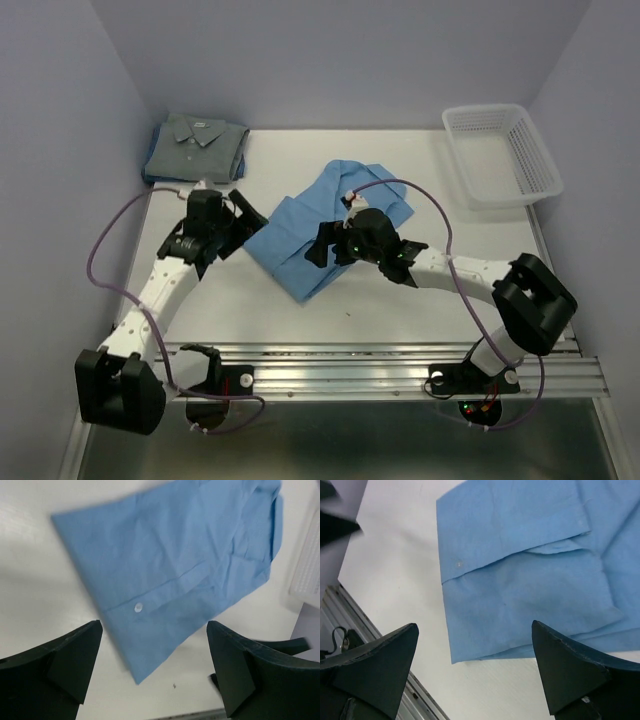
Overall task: Fold and stack the long sleeve shirts
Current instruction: Fold the shirt
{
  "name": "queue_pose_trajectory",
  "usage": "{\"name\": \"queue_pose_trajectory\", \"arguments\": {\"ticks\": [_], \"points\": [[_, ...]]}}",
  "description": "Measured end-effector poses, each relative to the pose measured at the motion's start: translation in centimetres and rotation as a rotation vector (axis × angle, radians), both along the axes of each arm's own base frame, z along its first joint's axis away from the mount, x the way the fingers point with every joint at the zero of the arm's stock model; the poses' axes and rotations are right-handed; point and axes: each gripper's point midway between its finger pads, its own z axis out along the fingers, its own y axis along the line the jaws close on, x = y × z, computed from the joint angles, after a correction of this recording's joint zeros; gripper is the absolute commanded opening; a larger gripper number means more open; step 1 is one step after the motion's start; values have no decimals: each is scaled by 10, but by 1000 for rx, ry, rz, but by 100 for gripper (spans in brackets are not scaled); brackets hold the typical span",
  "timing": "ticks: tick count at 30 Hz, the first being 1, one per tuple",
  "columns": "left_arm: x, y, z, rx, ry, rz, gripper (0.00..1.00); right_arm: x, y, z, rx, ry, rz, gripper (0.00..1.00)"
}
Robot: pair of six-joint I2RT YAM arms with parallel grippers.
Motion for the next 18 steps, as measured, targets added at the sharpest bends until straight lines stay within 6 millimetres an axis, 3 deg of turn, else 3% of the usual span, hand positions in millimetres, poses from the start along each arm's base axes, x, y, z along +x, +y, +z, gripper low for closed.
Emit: {"name": "queue_pose_trajectory", "arguments": {"ticks": [4, 6, 8, 14, 18], "points": [[-58, -10, -70, -124, 125, -9, 99, 10, -22, 29, -2, -77, -118, 100], [-85, -16, -106, -170, 219, -10, 99, 14, -29, 28, -27, -82, -155, 100], [-103, -21, -126, -213, 272, -5, 99, 14, -37, 19, -65, -68, -179, 100], [-102, -32, -130, -331, 215, 5, 97, 12, -48, 5, -123, -45, -208, 100], [-97, -35, -138, -354, 217, 17, 75, 9, -55, -5, -155, -28, -218, 100]]}}
